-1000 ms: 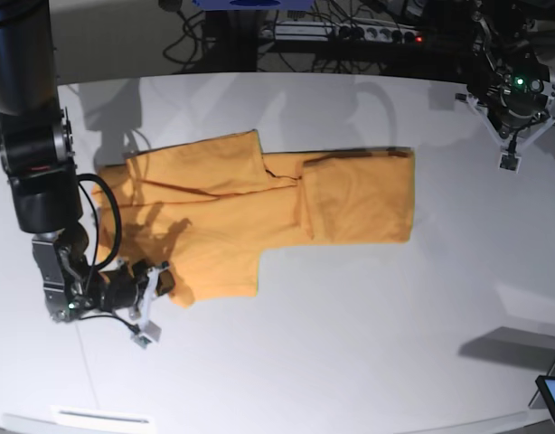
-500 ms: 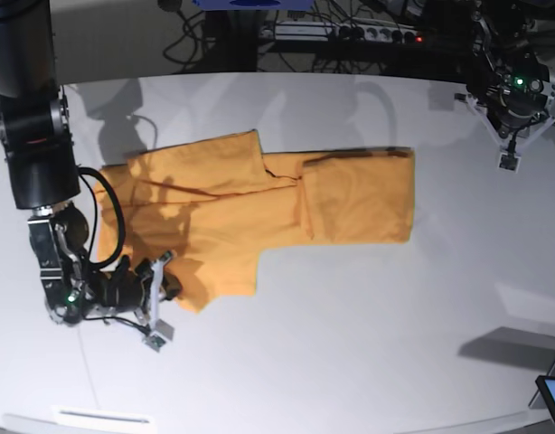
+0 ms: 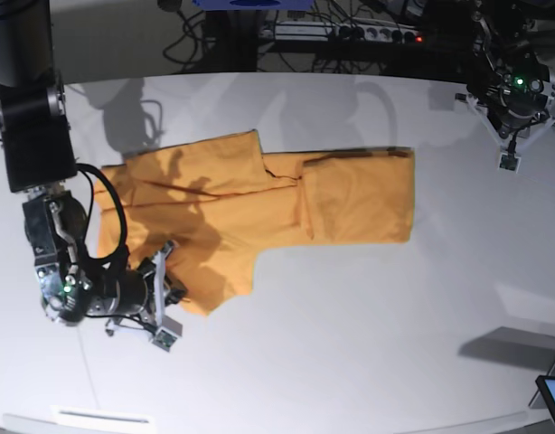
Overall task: Fold the T-shirt properly
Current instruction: 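Lift the sleeve end with the right gripper and pull it up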
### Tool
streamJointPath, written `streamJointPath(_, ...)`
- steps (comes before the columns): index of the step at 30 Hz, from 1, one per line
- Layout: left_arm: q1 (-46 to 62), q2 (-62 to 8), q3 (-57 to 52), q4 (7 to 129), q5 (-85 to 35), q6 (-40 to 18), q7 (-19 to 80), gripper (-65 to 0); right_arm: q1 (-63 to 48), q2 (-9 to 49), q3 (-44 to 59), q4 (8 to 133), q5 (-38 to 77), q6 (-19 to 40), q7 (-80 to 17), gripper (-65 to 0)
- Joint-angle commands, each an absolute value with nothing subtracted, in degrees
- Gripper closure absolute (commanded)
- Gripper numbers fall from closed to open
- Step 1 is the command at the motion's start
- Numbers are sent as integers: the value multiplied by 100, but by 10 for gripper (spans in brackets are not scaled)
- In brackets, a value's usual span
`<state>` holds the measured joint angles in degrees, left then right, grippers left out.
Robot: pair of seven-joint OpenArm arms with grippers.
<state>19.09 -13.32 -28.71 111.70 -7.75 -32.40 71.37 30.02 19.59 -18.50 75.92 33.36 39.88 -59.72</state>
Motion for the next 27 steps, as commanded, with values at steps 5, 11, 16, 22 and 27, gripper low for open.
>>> streamJointPath(5, 1895, -1420, -2897, 11266, -760, -3213, 7099, 0, 3046, 2167, -1798, 7916, 3433, 4000, -6026, -1)
streamJointPath(11, 1868, -1420, -2897, 11266, -760, -3213, 7099, 0, 2782, 2316, -1798, 8444, 3433, 4000, -6229, -1)
streamJointPath(16, 1859, -1420, -2897, 11266, -760, -3213, 7099, 0, 2571, 2308, -1552, 8752, 3433, 4000, -6466, -1)
streamJointPath(22, 1868, -1420, -2897, 11266, -760, -3213, 7099, 0, 2387, 2316, -1253, 8980, 3433, 4000, -6721, -1)
streamJointPath(27, 1868, -1411, -2897, 11266, -760, -3213, 7099, 0, 2132, 2308, -1253, 8989, 3433, 4000, -6721, -1)
